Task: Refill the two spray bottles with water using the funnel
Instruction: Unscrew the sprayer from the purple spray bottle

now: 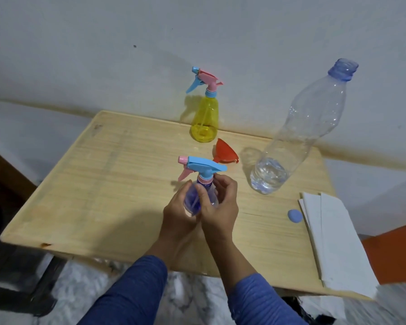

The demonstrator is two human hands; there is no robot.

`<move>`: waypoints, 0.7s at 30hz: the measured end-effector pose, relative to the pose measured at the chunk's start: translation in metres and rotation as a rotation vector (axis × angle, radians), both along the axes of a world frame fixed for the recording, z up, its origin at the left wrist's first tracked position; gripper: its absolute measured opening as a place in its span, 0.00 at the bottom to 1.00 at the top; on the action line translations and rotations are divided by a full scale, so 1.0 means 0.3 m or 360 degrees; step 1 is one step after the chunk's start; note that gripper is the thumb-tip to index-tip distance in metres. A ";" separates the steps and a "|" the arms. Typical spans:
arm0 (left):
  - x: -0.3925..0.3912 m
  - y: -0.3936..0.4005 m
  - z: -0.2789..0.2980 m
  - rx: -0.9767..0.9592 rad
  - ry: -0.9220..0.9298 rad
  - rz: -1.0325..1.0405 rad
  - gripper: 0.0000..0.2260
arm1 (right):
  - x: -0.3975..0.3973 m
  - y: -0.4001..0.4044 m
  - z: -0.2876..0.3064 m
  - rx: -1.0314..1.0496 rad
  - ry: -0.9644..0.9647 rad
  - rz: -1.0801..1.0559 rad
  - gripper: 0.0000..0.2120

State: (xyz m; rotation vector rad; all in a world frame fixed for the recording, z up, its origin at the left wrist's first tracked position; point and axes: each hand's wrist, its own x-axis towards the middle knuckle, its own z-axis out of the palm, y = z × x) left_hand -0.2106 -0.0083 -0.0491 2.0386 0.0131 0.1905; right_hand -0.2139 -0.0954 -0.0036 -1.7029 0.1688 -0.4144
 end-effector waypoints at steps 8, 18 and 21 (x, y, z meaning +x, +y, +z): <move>-0.011 -0.008 0.019 0.0110 -0.0143 0.0045 0.29 | 0.025 0.017 0.010 0.0101 -0.0076 -0.0001 0.24; -0.011 -0.007 0.024 0.0026 -0.0100 0.0006 0.29 | 0.047 0.011 0.027 -0.0195 -0.0179 -0.0017 0.26; -0.005 -0.004 0.015 0.0015 -0.0051 0.0014 0.26 | 0.039 0.006 0.024 -0.0139 -0.0172 0.0061 0.23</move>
